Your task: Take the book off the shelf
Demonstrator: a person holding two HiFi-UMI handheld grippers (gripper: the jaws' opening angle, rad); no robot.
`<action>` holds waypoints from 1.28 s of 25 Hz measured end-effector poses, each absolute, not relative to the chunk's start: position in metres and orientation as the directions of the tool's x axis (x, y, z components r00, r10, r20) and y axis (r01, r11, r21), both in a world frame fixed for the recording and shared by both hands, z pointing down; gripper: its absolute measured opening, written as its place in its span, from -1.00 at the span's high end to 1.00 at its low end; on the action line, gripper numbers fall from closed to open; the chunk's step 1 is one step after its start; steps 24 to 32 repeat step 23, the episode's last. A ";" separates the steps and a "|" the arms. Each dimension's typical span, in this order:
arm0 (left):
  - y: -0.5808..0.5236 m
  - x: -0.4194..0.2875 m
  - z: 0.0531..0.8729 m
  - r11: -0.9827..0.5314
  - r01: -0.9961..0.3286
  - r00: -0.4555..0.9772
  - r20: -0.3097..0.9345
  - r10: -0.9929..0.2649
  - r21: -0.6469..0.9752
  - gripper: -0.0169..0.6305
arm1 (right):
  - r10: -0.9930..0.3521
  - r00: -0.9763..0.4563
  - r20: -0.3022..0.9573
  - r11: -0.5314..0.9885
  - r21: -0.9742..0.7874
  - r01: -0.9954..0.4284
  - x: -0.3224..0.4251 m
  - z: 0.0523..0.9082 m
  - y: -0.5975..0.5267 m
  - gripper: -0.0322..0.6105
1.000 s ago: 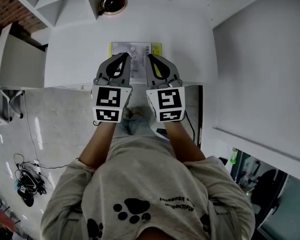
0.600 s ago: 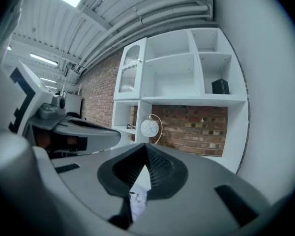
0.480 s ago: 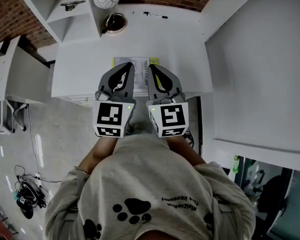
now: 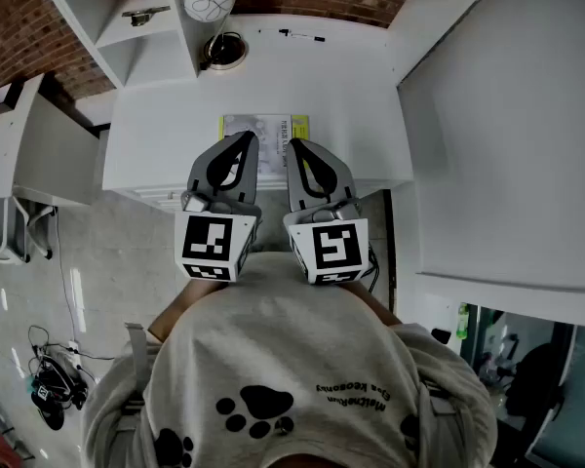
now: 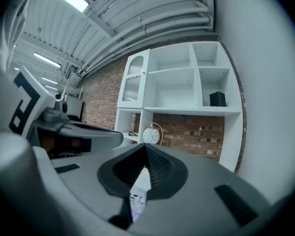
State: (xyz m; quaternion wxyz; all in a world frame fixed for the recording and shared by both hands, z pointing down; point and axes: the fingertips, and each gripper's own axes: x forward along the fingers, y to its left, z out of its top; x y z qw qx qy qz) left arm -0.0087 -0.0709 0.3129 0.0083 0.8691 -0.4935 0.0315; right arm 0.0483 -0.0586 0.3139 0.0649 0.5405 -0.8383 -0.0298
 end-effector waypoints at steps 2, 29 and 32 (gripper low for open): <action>-0.069 -0.008 0.314 -0.517 -0.856 0.515 0.067 -0.854 -0.017 0.92 | -0.912 -0.406 0.064 0.411 0.114 -0.905 0.049 0.314 -0.059 0.85; -0.054 -0.025 0.335 -0.563 -0.827 0.561 0.075 -0.824 -0.006 0.92 | -0.917 -0.393 0.073 0.399 0.137 -0.906 0.023 0.332 -0.043 0.85; -0.054 -0.025 0.335 -0.563 -0.827 0.561 0.075 -0.824 -0.006 0.92 | -0.917 -0.393 0.073 0.399 0.137 -0.906 0.023 0.332 -0.043 0.85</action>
